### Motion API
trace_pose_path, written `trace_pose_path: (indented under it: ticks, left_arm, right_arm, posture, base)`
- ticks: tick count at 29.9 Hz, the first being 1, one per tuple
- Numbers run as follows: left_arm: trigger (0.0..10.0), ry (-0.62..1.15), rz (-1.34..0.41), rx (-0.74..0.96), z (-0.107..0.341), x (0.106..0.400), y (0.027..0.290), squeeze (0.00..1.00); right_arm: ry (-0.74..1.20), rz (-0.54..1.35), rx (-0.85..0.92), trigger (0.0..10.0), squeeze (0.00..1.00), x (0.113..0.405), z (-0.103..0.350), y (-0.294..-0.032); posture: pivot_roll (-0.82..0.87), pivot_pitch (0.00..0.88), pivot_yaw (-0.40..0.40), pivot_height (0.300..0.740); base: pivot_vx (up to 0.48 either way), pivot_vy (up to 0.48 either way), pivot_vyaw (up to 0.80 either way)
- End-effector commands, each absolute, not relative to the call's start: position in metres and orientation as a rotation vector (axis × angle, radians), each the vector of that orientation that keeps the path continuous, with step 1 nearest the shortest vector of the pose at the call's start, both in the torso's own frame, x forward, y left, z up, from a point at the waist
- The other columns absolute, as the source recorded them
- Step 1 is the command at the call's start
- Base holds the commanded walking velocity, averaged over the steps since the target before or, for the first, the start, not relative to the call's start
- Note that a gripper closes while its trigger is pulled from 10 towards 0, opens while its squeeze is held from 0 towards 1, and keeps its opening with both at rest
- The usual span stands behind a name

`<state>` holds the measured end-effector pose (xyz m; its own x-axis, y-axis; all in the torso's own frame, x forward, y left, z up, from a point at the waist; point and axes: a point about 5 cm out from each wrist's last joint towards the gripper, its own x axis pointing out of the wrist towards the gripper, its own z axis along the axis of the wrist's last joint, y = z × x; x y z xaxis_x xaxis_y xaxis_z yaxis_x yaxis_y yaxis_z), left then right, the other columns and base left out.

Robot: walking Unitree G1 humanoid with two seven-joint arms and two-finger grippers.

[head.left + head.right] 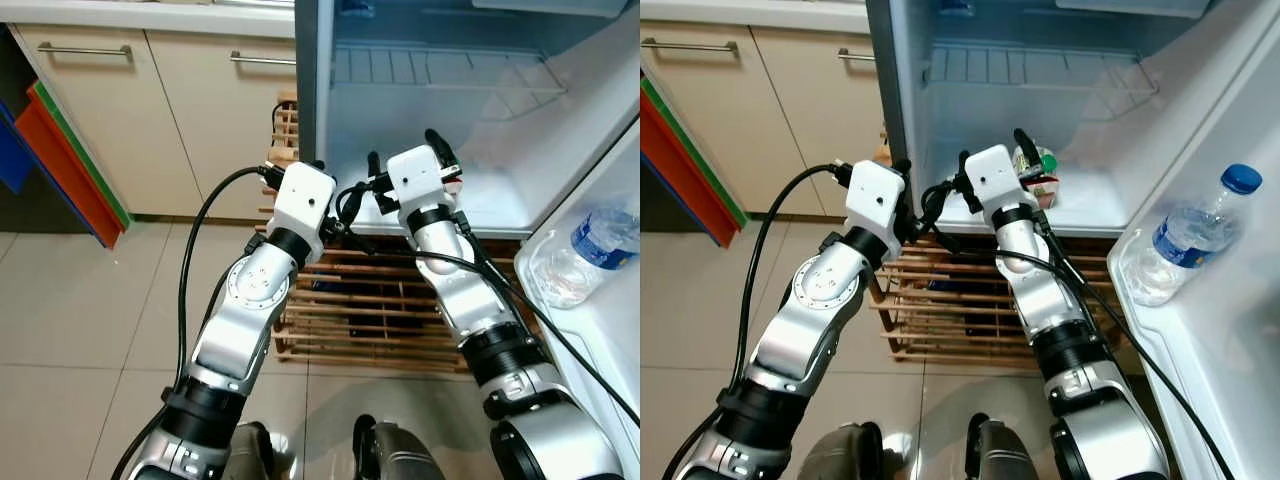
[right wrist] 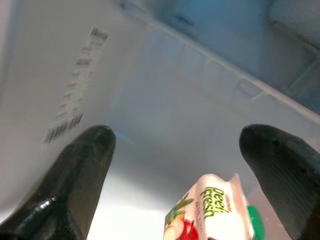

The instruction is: Restocking fridge

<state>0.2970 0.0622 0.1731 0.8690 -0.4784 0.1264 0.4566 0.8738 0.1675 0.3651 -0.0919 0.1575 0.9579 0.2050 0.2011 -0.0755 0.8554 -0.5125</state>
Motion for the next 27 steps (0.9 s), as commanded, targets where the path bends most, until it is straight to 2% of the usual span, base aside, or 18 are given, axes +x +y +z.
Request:
trace_pose_path:
  ticks: [1, 6, 13, 21, 27]
  left_arm:
    - [10.0, -0.195, -0.518, 0.124, 0.181, 0.292, 0.058, 0.0]
    - [10.0, -0.19, -0.52, 0.145, 0.179, 0.283, 0.062, 0.0]
    - [10.0, -0.166, -0.522, 0.156, 0.179, 0.276, 0.065, 0.0]
    - [10.0, -0.128, -0.554, 0.166, 0.18, 0.262, 0.07, 0.0]
    - [10.0, -0.102, -0.563, 0.17, 0.181, 0.254, 0.075, 0.0]
  right_arm:
    - [-0.272, 0.158, -0.559, 10.0, 0.0, 0.367, 0.16, -0.088]
    - [-0.292, 0.176, -0.6, 10.0, 0.0, 0.374, 0.164, -0.079]
    - [-0.295, 0.182, -0.629, 10.0, 0.0, 0.374, 0.159, -0.076]
    - [-0.26, 0.193, -0.758, 10.0, 0.0, 0.379, 0.149, -0.076]
    - [-0.212, 0.148, -0.811, 10.0, 0.0, 0.385, 0.148, -0.089]
  posture:
    - [0.1, 0.18, 0.012, 0.74]
    - [0.12, 0.22, 0.025, 0.74]
    - [0.13, 0.269, 0.043, 0.74]
    - [0.17, 0.322, 0.086, 0.74]
    - [0.2, 0.346, 0.101, 0.74]
  base:
    - [0.442, 0.0, 0.0]
    - [0.447, 0.0, 0.0]
    - [0.0, 0.0, 0.0]
    - [0.0, 0.0, 0.0]
    - [0.0, 0.0, 0.0]
